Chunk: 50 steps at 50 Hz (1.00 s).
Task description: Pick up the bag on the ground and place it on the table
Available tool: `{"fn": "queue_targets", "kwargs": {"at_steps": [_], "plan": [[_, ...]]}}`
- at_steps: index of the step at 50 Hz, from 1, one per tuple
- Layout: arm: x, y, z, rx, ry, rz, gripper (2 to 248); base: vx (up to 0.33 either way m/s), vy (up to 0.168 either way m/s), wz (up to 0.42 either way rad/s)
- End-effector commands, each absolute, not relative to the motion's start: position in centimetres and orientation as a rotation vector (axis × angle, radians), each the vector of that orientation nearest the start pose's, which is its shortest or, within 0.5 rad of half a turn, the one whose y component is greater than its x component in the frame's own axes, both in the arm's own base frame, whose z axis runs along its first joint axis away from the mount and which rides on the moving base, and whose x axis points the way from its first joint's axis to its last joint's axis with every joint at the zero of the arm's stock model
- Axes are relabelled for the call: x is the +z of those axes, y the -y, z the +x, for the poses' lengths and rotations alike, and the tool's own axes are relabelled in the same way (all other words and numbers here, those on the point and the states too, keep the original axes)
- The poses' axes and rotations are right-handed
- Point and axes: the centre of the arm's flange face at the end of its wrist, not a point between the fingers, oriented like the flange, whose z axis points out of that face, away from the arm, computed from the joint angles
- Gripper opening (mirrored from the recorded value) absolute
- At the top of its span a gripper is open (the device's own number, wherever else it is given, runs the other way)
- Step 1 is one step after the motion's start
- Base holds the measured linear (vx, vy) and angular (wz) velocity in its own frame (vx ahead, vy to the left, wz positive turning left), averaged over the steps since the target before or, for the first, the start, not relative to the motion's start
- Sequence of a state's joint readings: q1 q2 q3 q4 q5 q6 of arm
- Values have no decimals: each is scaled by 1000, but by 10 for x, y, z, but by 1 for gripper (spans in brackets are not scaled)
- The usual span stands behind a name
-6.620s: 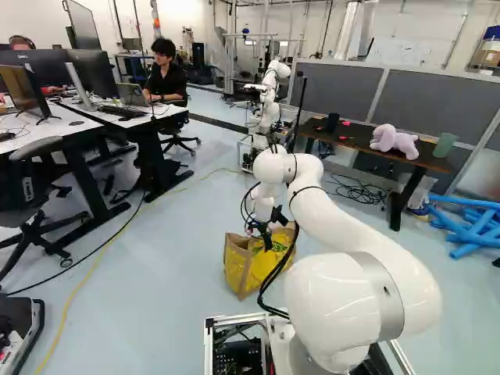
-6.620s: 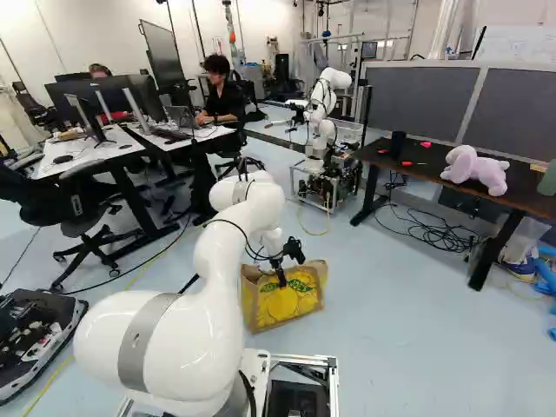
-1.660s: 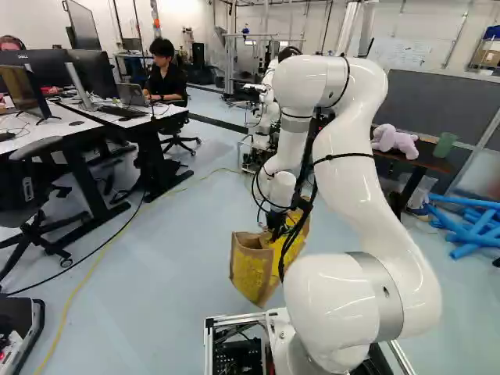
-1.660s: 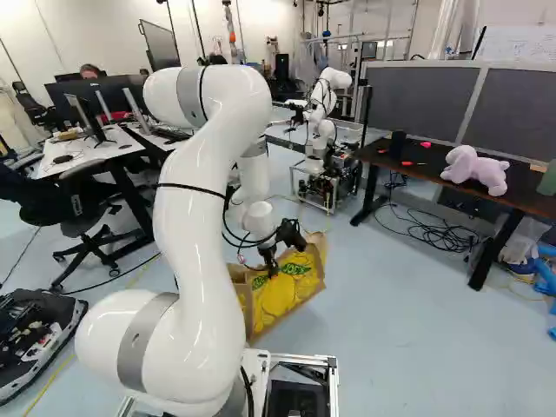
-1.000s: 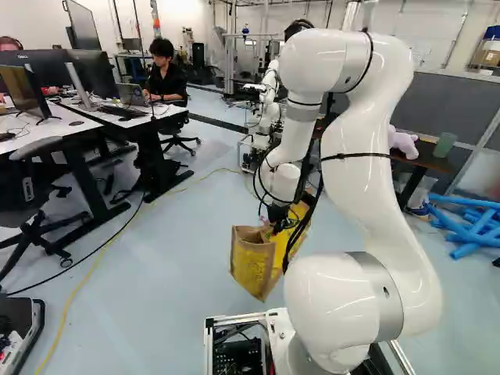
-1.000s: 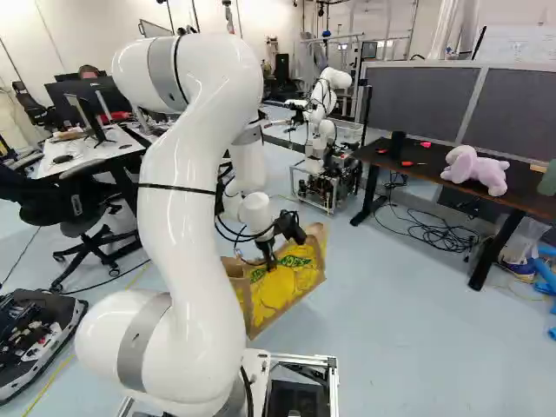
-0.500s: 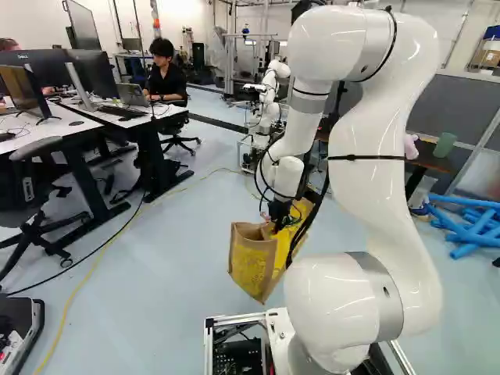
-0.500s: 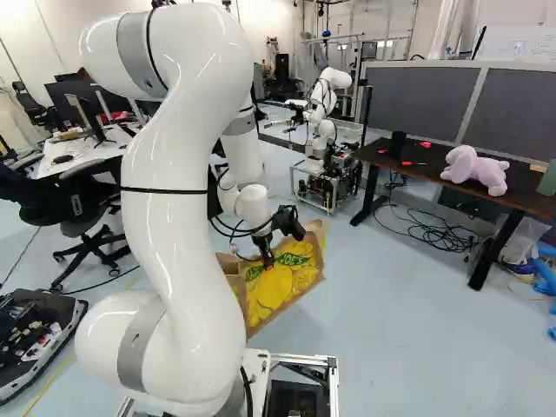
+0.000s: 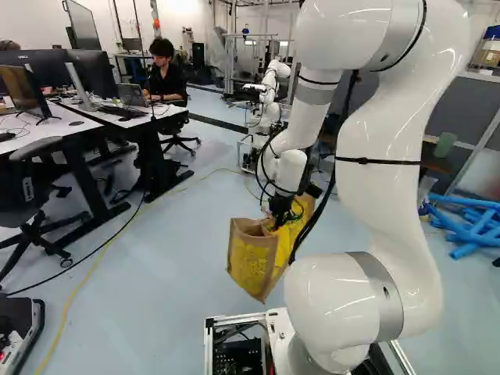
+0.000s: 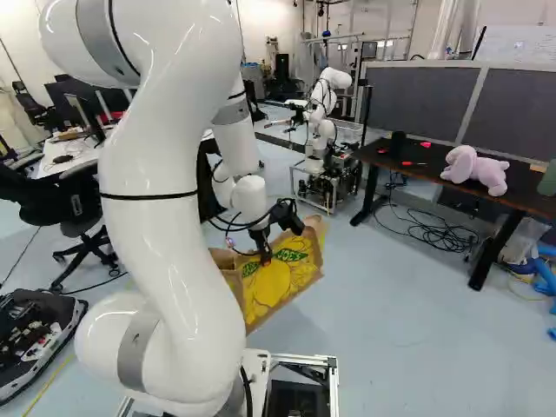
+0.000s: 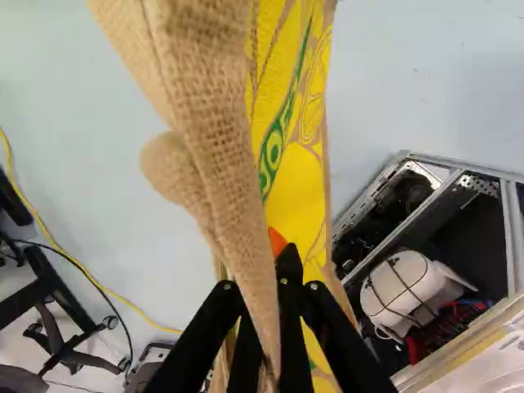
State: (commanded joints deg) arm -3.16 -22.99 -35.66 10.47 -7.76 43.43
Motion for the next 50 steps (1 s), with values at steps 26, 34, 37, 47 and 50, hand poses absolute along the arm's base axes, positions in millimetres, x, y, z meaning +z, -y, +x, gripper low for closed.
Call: {"fn": "queue_targets", "kwargs": {"at_steps": [26,34,37,47,50], "plan": [[288,17,391,-91,-1453,-2701,21,0,0,0],[300,16,388,-85,-1448,-2699,21,0,0,0],[304,16,387,-83,-1446,-2698,21,0,0,0],[318,14,384,-76,-1439,-2696,21,0,0,0],[323,14,383,-73,-1437,-2696,21,0,0,0]]}}
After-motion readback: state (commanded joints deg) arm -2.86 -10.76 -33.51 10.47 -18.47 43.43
